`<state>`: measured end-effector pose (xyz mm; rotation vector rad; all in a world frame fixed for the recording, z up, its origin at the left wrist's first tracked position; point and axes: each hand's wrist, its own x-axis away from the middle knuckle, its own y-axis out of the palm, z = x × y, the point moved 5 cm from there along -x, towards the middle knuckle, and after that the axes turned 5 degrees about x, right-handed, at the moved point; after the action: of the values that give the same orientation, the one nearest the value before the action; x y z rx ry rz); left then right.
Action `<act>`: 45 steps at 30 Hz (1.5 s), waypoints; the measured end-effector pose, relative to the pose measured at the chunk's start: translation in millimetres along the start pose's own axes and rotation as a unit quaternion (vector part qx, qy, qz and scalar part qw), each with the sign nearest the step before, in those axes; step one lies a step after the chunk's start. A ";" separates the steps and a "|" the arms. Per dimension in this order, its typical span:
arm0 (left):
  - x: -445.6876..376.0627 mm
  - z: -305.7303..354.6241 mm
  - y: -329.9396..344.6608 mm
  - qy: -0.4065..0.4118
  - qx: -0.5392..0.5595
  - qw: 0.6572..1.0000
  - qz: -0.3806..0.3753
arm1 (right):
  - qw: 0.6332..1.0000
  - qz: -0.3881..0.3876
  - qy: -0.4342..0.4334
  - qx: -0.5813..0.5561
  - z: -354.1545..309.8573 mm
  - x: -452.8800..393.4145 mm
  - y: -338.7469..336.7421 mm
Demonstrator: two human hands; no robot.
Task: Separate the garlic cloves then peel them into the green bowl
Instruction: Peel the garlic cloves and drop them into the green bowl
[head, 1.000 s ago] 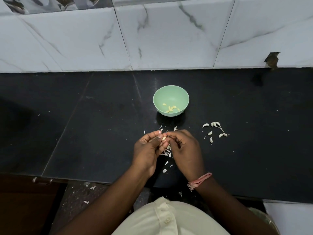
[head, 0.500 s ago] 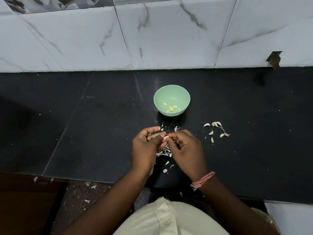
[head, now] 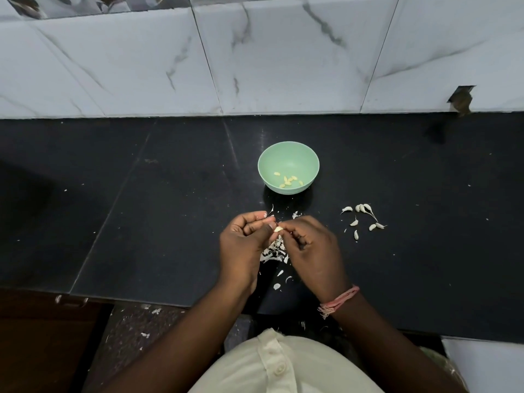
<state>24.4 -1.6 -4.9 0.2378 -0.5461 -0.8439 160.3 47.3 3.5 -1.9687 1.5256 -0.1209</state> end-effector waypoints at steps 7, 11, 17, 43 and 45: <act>1.5 2.3 2.1 0.009 0.024 1.000 -0.016 | 1.000 0.009 -0.015 0.020 -3.4 0.1 -2.0; 2.4 2.6 3.7 0.031 0.008 0.999 -0.034 | 0.999 0.036 -0.001 0.020 -3.9 -1.5 -5.1; 5.0 1.0 7.8 0.031 0.032 0.998 -0.041 | 0.998 0.052 0.009 0.019 -7.0 -2.3 -7.2; 2.1 0.2 7.6 -0.015 -0.048 0.996 -0.068 | 0.999 -0.001 0.036 0.037 -5.4 -3.6 -11.1; 3.0 1.9 9.2 -0.005 -0.097 0.992 -0.078 | 0.998 -0.011 0.036 0.056 -3.2 -3.1 -10.4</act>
<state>30.9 2.1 1.6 0.0978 -0.4555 -1.0434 166.7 50.0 12.5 -1.9116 1.5101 -0.2837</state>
